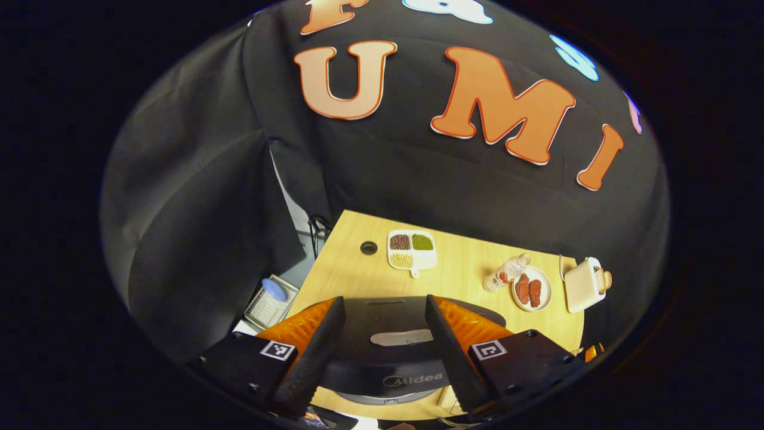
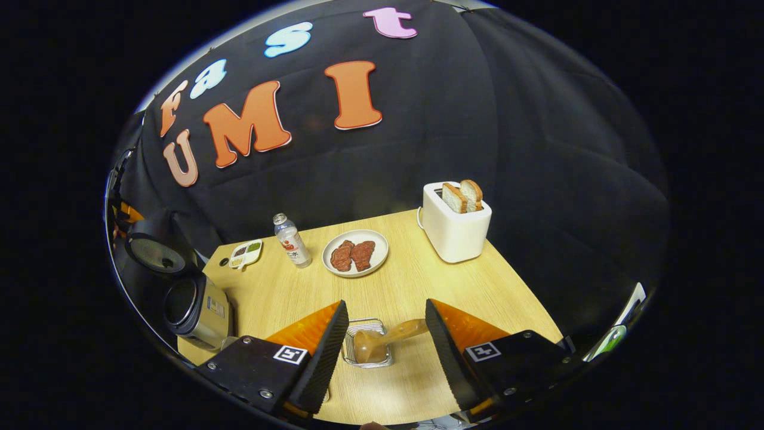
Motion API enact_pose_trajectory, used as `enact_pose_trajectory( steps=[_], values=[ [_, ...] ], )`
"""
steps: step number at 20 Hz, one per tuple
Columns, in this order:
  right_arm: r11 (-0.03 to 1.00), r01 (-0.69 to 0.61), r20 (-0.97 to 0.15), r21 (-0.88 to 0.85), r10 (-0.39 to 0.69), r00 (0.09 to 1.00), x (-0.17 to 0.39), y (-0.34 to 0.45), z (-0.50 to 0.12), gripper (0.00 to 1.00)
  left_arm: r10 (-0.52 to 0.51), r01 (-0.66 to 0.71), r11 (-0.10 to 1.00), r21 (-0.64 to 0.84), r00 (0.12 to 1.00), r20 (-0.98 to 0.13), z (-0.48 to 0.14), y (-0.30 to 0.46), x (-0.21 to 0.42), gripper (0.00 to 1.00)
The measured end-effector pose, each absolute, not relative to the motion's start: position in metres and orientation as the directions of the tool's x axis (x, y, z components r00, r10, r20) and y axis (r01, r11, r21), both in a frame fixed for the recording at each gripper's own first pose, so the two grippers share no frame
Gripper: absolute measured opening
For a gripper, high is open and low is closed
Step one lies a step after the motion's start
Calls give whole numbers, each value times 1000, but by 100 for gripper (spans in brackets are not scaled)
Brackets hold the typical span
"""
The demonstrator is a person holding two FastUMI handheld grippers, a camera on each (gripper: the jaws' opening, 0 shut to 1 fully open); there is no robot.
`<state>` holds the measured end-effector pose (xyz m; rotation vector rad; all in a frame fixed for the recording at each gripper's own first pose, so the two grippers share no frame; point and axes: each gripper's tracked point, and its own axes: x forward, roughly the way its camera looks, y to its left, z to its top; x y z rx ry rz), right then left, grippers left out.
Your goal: Close the left gripper, press the button to open the rice cooker; take a wooden spoon from the chopstick holder with the right hand, scoop a spoonful of rice and pour it into the rice cooker, then put the wooden spoon back into the chopstick holder.
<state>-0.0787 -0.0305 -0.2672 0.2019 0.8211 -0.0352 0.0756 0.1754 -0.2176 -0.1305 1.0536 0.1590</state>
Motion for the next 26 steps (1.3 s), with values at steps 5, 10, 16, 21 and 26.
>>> enact_pose_trajectory(
  steps=[5,10,16,21,26],
  values=[
    [982,51,-719,184,99,688,-71,-6,-260,81,5,-176,983,-53,310,-951,-251,155,16,93],
    [980,5,-718,198,141,681,-73,15,-261,81,-57,-190,978,-82,134,-989,-299,142,-42,94],
    [980,-28,-727,197,165,667,-76,27,-268,81,-28,-186,982,-33,30,-999,-346,140,-78,87],
    [981,-47,-733,186,170,659,-78,31,-272,81,54,-127,991,52,16,-998,-353,135,-75,90],
    [979,-61,-736,196,188,651,-79,39,-275,81,50,-128,991,47,16,-999,-351,136,-74,88]
  ],
)
